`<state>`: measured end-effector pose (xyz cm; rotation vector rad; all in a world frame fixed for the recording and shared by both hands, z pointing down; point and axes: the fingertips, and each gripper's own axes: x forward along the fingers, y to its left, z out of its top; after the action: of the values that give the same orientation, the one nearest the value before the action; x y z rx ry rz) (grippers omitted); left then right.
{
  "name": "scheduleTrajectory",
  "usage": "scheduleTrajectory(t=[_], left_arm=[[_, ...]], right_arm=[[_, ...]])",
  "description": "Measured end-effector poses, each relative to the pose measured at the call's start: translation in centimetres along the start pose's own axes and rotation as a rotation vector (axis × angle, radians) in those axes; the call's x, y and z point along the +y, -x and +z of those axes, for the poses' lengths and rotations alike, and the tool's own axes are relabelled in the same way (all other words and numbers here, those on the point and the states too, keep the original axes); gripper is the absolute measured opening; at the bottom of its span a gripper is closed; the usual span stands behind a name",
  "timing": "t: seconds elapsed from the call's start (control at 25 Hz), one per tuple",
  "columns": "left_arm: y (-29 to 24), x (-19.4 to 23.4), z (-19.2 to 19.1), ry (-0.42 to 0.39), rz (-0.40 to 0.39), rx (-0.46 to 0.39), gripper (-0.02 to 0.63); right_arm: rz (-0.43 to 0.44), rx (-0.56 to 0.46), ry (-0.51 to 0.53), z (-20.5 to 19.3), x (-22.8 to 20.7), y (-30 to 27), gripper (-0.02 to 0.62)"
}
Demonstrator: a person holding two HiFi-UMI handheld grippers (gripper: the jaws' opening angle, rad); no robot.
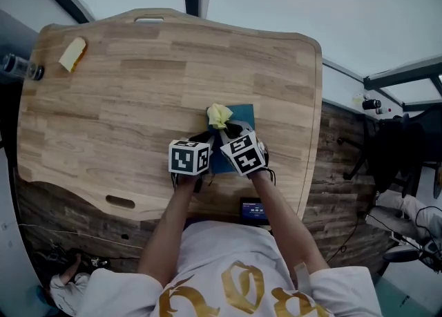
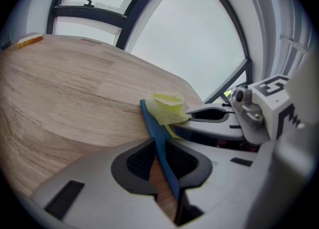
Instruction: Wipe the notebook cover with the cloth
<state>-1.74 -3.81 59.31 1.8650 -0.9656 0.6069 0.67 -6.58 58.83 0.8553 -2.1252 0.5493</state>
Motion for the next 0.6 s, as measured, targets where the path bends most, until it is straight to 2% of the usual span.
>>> scheduleTrajectory(t=[0.6], left_arm=[[-0.1, 0.1, 0.3, 0.004, -0.004, -0.002, 0.074]], right_arm=[[0.008, 0.021, 0.000, -1.8, 1.7, 1.0, 0.037]])
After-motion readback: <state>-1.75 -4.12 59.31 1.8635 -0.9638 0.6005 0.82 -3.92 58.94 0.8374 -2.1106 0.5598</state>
